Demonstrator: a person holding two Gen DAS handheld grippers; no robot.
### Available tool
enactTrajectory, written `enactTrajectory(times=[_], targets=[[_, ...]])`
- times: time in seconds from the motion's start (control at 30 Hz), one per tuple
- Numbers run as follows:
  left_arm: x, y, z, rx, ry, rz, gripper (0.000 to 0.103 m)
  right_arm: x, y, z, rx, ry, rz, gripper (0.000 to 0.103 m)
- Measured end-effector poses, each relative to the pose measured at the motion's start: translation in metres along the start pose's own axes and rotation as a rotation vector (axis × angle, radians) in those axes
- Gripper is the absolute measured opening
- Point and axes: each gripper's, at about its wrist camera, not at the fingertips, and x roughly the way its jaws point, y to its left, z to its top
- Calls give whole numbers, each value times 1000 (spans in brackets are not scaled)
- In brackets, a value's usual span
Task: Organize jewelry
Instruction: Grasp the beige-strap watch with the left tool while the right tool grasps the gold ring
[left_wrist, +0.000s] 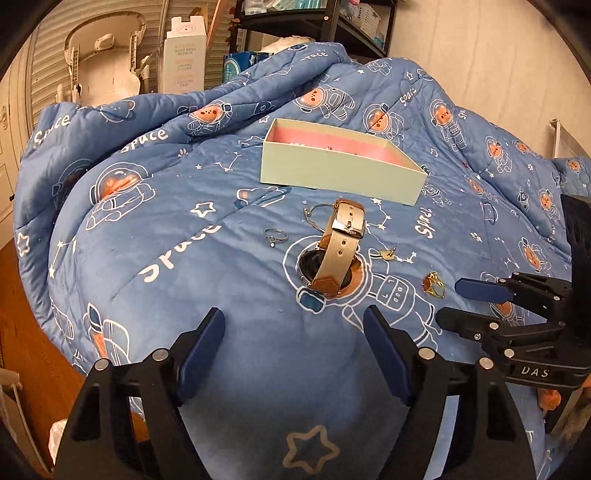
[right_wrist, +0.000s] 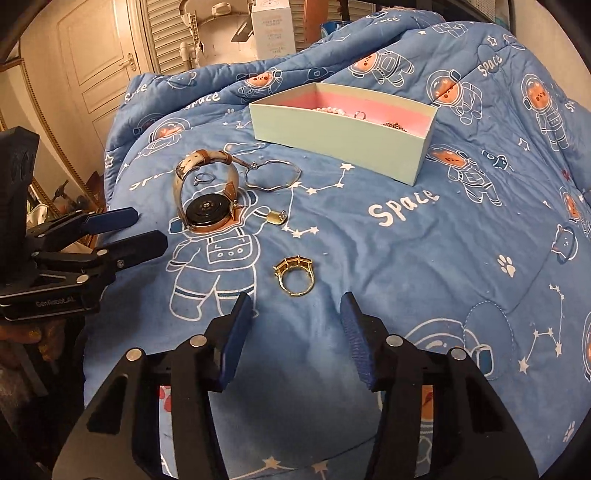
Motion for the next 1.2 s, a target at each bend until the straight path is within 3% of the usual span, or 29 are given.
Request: enactTrajectory(times=[0.13,0.47,0.57,0.63,1.0,1.07,1.2], targets=[[9,-6,5,22,-2,1,67,5,-2,3,12,9,2,48],[27,-13,19,53,-6,17,49,18,-1,17,15,20,0,24],[29,-16,24,58,-11,4,34,19,0,16,11,16,-2,24],[29,-18,26,63,-12,-2,28,19,-1,14,15,11,1,24],[23,-17,21,24,-17,-28,27,18,-2,13,24,3,7,24],[19,-18,20,24,-23,-25,14,17,-2,13,24,0,6,24],[14,-16,18,13,-19,-42,14,15,-3,11,27,-3,7,24]])
